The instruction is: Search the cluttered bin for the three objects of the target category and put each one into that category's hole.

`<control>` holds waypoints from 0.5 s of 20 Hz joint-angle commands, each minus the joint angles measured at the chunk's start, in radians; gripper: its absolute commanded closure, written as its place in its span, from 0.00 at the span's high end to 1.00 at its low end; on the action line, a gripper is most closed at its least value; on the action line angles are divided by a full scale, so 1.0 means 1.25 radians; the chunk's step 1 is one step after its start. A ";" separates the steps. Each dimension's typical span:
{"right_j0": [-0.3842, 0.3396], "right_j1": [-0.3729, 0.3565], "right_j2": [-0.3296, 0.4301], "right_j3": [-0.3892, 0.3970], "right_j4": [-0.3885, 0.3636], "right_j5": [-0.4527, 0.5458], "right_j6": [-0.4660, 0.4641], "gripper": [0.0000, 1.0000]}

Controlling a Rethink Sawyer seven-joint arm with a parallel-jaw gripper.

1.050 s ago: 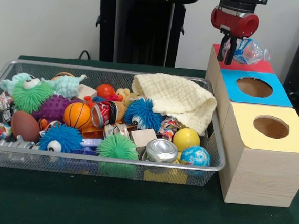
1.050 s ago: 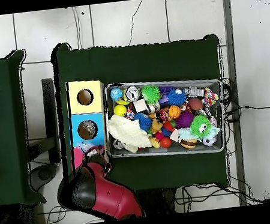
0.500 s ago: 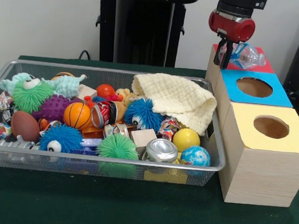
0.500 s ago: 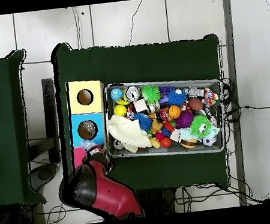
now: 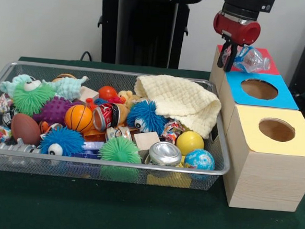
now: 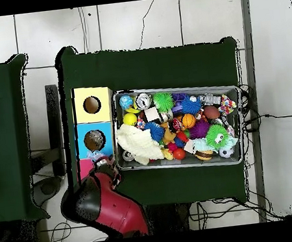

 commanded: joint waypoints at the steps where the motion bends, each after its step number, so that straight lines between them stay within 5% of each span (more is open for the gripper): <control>1: 0.019 0.043 -0.024 -0.131 0.074 0.089 0.175 0.00; 10: 0.075 0.079 -0.090 -0.189 0.093 0.151 0.196 0.00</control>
